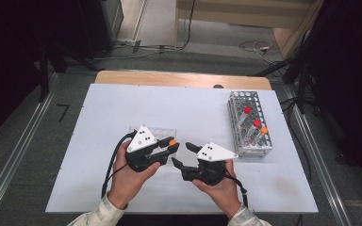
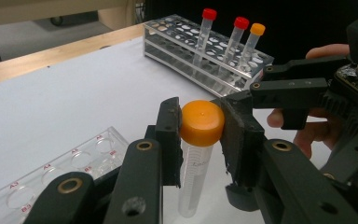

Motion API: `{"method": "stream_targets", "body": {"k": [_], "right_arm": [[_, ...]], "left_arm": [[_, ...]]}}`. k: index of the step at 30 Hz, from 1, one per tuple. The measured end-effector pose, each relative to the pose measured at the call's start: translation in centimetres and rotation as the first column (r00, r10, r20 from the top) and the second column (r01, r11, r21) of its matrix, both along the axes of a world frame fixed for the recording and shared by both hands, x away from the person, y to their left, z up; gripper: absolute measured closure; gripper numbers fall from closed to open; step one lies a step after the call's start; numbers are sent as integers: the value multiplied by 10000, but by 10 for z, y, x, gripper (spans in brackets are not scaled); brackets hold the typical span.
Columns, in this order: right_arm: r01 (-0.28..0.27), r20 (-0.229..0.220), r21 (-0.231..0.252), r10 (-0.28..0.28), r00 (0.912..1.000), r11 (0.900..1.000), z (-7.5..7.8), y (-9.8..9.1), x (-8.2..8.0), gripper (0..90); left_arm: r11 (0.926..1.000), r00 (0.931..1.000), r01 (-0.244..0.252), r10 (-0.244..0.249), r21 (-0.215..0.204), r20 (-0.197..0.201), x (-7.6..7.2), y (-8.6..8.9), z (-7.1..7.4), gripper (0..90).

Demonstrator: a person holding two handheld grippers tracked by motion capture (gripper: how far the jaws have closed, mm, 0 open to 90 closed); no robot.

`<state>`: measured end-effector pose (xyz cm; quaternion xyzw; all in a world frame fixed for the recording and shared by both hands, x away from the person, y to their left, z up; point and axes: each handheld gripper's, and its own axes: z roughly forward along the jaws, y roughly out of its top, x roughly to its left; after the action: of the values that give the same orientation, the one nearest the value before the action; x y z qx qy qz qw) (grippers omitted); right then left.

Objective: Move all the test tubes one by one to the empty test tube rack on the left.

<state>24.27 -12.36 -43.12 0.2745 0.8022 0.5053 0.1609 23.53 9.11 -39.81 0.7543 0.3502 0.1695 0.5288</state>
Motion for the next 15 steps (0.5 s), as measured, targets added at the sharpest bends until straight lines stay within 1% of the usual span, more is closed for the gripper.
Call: {"method": "stream_targets", "body": {"k": [2,5,15], "right_arm": [[19,-2,0,-19,10000,10000,0,-2,0,270],[112,-27,-2,-112,9999,9999,-1,-5,1,249],[475,-124,1,-475,9988,9989,-3,-20,5,241]], "left_arm": [[10000,10000,-56,56,-15,-20,0,2,1,709],[9999,9998,-136,135,-42,-142,1,5,2,709],[9992,9992,-374,371,-162,-151,3,18,8,709]]}}
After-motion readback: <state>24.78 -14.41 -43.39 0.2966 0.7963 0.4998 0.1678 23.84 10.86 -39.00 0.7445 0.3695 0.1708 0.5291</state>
